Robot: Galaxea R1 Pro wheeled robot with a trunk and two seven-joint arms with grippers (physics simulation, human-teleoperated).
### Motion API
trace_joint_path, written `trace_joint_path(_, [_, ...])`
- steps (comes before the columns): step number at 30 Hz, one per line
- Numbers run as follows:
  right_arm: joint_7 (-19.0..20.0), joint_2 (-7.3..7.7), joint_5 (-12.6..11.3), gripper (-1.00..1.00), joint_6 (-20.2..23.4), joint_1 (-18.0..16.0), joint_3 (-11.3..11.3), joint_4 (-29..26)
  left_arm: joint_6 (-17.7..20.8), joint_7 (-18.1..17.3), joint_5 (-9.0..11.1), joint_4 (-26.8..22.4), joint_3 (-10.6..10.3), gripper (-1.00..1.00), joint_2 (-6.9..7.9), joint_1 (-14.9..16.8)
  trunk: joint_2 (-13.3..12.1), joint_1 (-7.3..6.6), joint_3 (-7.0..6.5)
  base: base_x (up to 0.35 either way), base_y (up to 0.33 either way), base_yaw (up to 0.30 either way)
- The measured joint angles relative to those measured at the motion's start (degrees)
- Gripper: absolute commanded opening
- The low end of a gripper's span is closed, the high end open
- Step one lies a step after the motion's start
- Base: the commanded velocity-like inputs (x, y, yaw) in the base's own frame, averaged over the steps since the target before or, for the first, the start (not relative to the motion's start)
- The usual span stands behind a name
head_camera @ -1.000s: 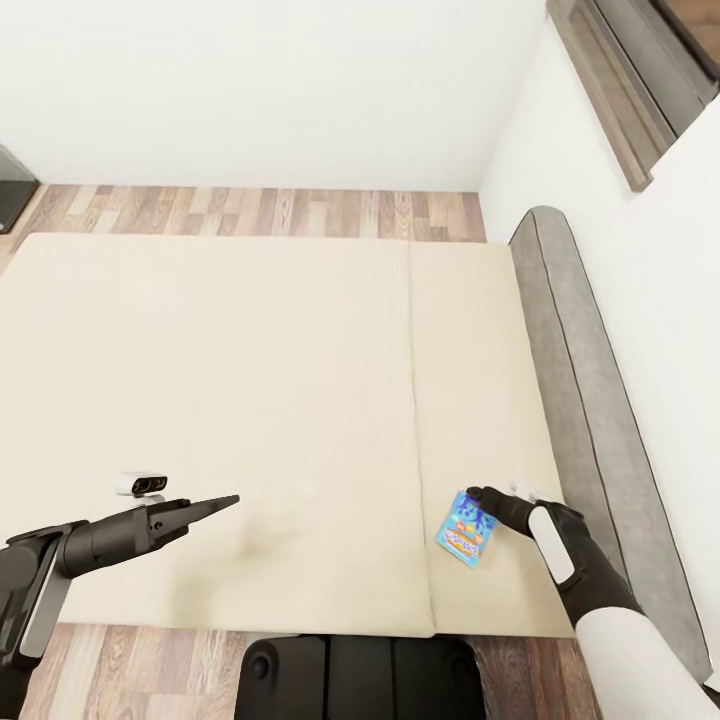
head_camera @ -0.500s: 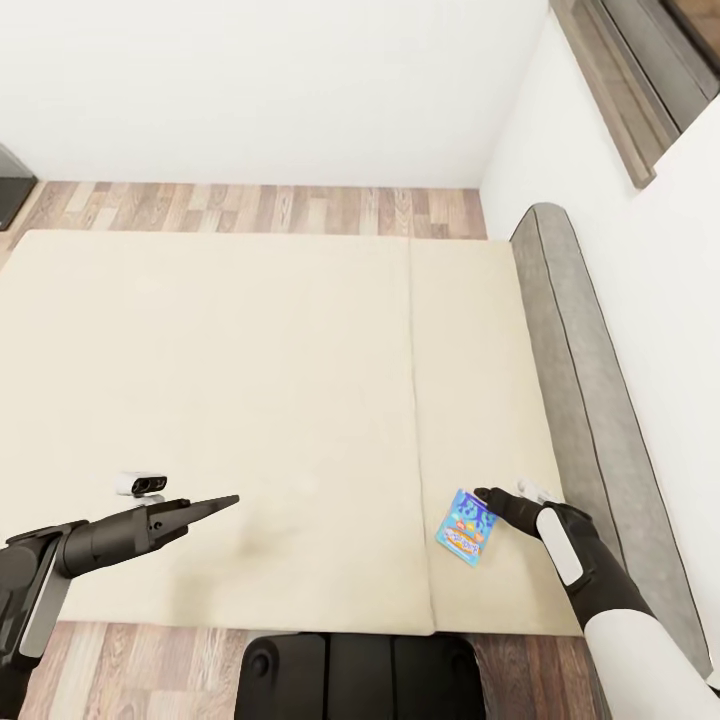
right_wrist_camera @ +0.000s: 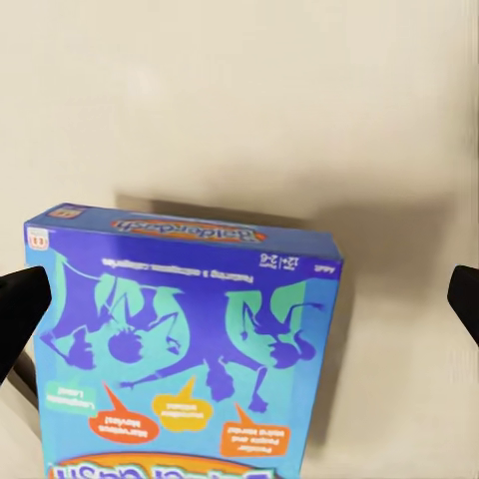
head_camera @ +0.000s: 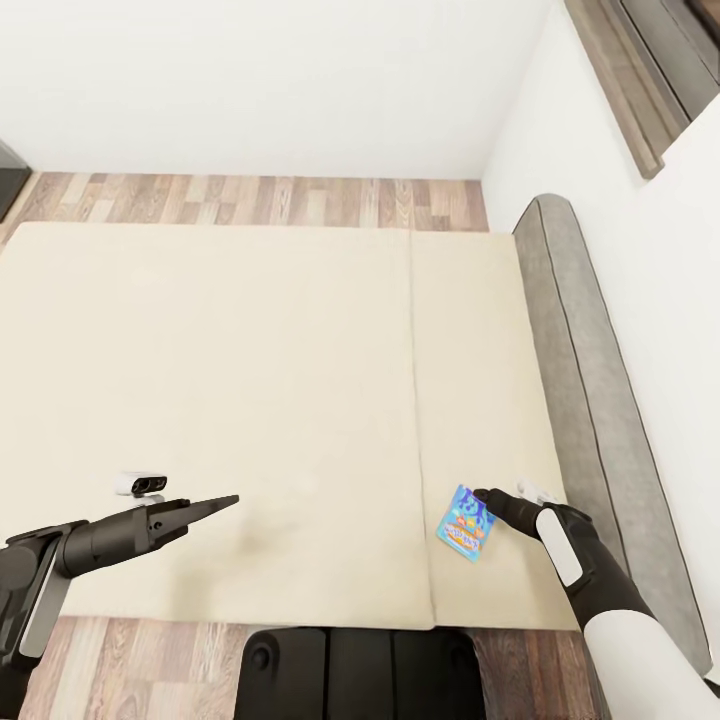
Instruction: Put all the toys in the child's room - the three board games (two on the bed and one on the table), the two jigsaw puzzles on the table, and the tennis ball on the table - inside the toy box on the table in the child's room.
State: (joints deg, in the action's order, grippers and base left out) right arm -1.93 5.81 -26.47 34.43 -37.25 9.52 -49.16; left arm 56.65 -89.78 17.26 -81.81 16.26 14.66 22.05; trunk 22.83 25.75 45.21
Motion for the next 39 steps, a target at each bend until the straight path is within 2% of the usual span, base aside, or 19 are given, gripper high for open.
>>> trace_joint_path(9, [0.3, 0.0, 0.0, 1.0, 0.0, 0.0, 0.0, 0.0, 0.0, 0.0, 0.0, 0.0, 0.0, 1.0, 0.0, 0.0, 0.0, 0.0, 0.78, 0.0, 0.0, 0.0])
trace_joint_path(28, [0.6, -0.08, -0.2, 1.0, 0.2, 0.0, -0.1, -0.1, 0.0, 0.0, 0.0, 0.0, 0.0, 1.0, 0.01, 0.0, 0.0, 0.0, 0.94, 0.0, 0.0, 0.0])
trace_joint_path(39, [0.6, -0.09, -0.2, 1.0, 0.2, 0.0, -0.1, -0.1, 0.0, 0.0, 0.0, 0.0, 0.0, 1.0, 0.01, 0.0, 0.0, 0.0, 1.48, 0.0, 0.0, 0.0])
